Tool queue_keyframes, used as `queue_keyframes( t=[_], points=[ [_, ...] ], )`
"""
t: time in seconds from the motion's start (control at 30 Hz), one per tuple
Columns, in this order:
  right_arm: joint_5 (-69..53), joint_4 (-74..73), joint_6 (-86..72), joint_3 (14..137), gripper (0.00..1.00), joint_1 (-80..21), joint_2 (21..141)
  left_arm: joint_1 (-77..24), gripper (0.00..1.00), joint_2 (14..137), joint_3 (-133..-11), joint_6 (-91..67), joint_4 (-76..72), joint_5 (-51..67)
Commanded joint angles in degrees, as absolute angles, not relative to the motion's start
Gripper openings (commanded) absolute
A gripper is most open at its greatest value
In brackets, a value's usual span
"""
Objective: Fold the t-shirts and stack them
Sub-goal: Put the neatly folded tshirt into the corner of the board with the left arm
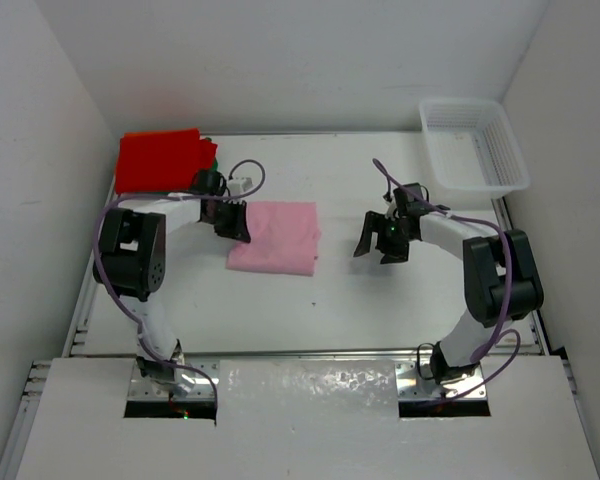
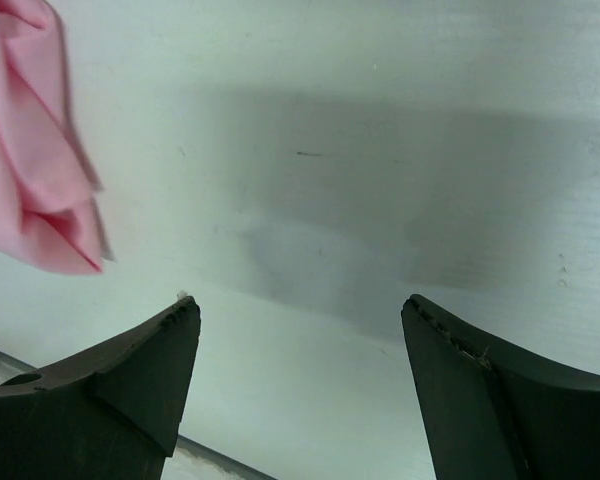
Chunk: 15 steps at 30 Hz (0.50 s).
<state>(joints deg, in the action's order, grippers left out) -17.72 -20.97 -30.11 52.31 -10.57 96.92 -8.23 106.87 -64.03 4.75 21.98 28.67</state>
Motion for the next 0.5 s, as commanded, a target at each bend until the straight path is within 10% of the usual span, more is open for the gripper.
queue_keyframes(
  t=[0.0, 0.47],
  points=[
    [-15.91, -22.85, -27.77, 53.26, 0.8, -10.46, 95.27, -6.94, 0.0, 105.21, -70.3, 15.64, 30.05, 19.52],
    [-16.35, -22.41, -27.95, 53.88, 0.8, -9.93, 96.15, -3.52, 0.0, 112.93, -97.79, 23.55, 40.95, 9.05]
  ],
)
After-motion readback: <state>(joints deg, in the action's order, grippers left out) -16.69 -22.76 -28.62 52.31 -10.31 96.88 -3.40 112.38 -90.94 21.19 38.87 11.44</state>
